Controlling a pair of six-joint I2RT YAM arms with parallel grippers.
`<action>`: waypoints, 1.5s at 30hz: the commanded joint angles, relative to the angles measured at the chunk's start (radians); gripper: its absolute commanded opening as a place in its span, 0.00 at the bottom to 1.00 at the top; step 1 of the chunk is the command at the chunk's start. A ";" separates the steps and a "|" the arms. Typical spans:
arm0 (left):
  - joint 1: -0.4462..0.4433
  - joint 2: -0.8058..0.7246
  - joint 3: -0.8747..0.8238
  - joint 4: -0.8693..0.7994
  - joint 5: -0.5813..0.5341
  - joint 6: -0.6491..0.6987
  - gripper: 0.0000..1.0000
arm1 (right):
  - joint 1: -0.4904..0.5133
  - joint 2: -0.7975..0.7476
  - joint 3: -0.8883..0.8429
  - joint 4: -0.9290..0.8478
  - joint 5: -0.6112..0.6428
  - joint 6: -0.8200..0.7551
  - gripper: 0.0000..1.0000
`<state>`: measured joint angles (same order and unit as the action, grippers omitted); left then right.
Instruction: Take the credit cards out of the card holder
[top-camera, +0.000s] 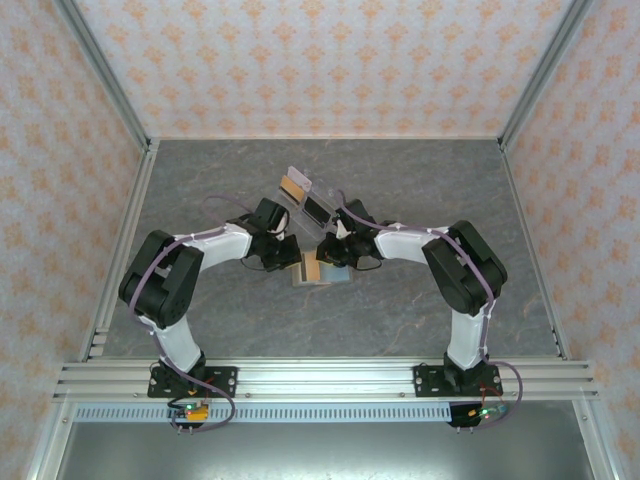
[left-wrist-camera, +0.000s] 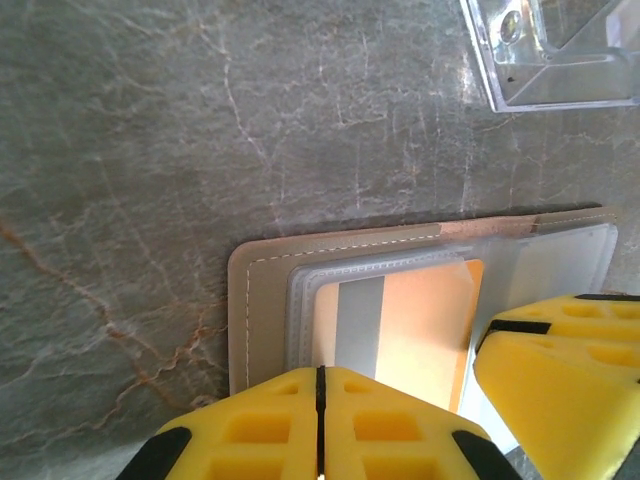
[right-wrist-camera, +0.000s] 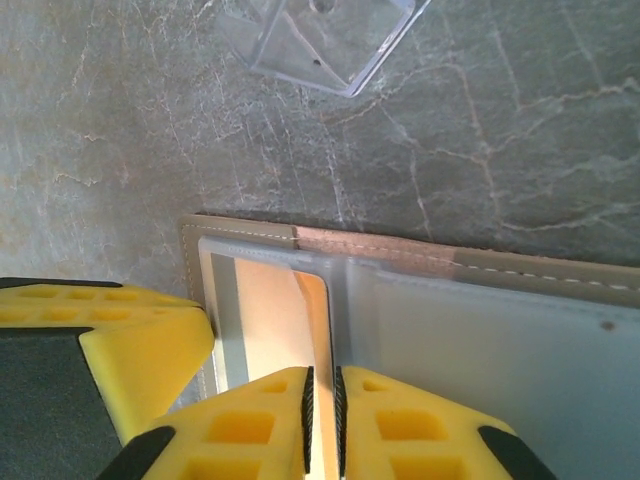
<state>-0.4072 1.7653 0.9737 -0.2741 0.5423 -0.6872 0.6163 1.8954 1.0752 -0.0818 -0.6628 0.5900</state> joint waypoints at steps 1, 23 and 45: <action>-0.008 0.026 0.011 0.002 0.006 -0.009 0.07 | 0.005 0.005 0.013 -0.017 -0.018 -0.016 0.17; -0.008 0.039 0.002 0.006 0.010 -0.011 0.05 | 0.005 0.019 -0.009 0.055 -0.064 -0.013 0.15; -0.021 0.021 -0.008 0.028 0.057 -0.005 0.03 | 0.015 0.034 0.000 0.078 -0.100 -0.021 0.07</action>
<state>-0.4034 1.7721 0.9649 -0.2455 0.5648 -0.7055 0.6090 1.9141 1.0660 -0.0593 -0.7113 0.5812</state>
